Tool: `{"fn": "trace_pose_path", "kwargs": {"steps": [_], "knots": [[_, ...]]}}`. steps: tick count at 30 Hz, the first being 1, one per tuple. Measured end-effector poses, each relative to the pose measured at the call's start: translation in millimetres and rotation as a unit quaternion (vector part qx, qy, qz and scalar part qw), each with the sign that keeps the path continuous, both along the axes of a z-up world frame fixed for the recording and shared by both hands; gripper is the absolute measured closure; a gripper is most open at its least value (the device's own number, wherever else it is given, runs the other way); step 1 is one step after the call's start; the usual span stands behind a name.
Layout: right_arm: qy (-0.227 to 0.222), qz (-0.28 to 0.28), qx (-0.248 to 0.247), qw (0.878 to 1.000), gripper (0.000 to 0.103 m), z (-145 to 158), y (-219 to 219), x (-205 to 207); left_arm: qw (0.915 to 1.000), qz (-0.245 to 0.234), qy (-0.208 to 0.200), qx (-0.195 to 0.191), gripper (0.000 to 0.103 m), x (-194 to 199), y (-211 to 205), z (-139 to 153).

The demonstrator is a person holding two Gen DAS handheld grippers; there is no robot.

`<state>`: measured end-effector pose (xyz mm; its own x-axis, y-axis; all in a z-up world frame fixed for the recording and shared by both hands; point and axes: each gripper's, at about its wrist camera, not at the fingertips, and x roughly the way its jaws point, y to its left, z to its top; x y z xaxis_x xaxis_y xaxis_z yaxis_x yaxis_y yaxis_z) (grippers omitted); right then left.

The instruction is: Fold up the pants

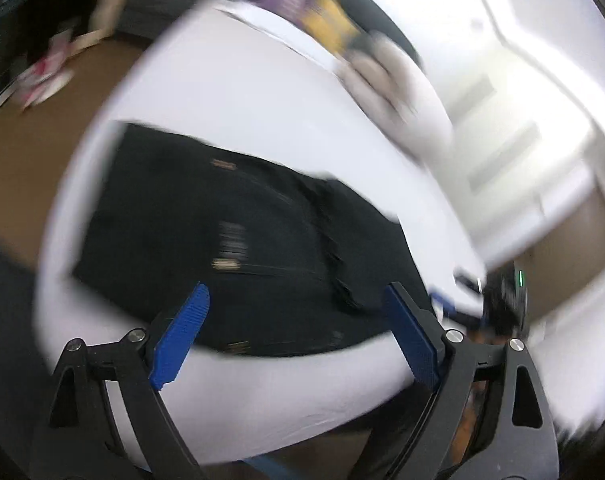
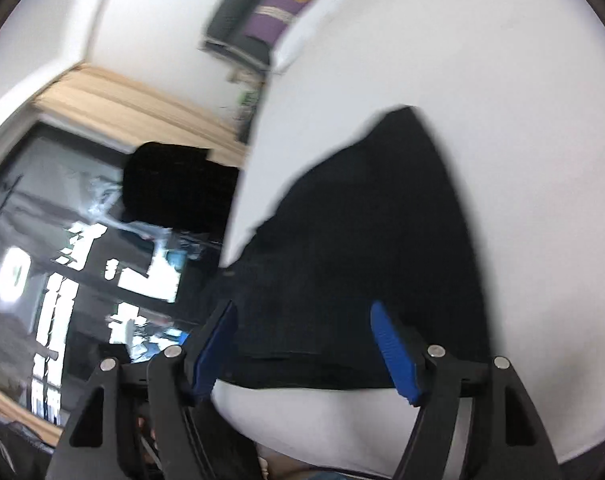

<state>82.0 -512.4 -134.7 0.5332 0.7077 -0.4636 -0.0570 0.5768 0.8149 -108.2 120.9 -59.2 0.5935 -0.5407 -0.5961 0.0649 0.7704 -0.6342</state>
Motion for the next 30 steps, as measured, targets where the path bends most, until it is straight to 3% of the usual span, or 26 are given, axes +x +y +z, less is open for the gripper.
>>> {"fn": "trace_pose_path", "kwargs": {"steps": [1,3,7,11,20,23,25,27,30], "knots": [[0.001,0.014,0.005,1.000,0.037,0.5,11.3,5.5,0.9994,0.028,0.011,-0.016,0.015,-3.7,18.2,-4.9],[0.016,0.040,0.008,0.999,0.057,-3.9,31.3,20.8,0.9963,0.068,0.023,-0.046,0.015,-8.0,43.3,-15.1],[0.025,0.051,0.016,0.998,0.074,-4.5,52.3,47.2,0.9826,0.119,0.079,-0.119,0.015,-9.7,73.0,-48.9],[0.021,0.062,0.027,0.997,0.075,0.6,66.8,62.9,0.9706,0.142,0.113,-0.159,0.015,-7.4,86.7,-74.4],[0.030,0.095,0.021,0.995,0.079,1.6,101.3,79.6,0.9494,0.170,0.116,-0.237,0.019,18.9,101.6,-114.2],[0.034,0.105,-0.003,0.994,0.082,6.2,109.2,86.8,0.9424,0.174,0.129,-0.255,0.038,26.9,102.3,-123.0],[0.043,0.113,-0.026,0.992,0.084,7.5,114.3,92.4,0.9402,0.167,0.137,-0.263,0.061,32.2,101.5,-125.7],[0.056,0.125,-0.051,0.989,0.087,7.0,122.3,99.2,0.9460,0.156,0.138,-0.249,0.075,36.4,99.1,-124.4],[0.083,0.151,-0.091,0.981,0.092,-0.2,137.0,112.5,0.9555,0.142,0.120,-0.229,0.083,41.9,95.1,-112.3]]}}
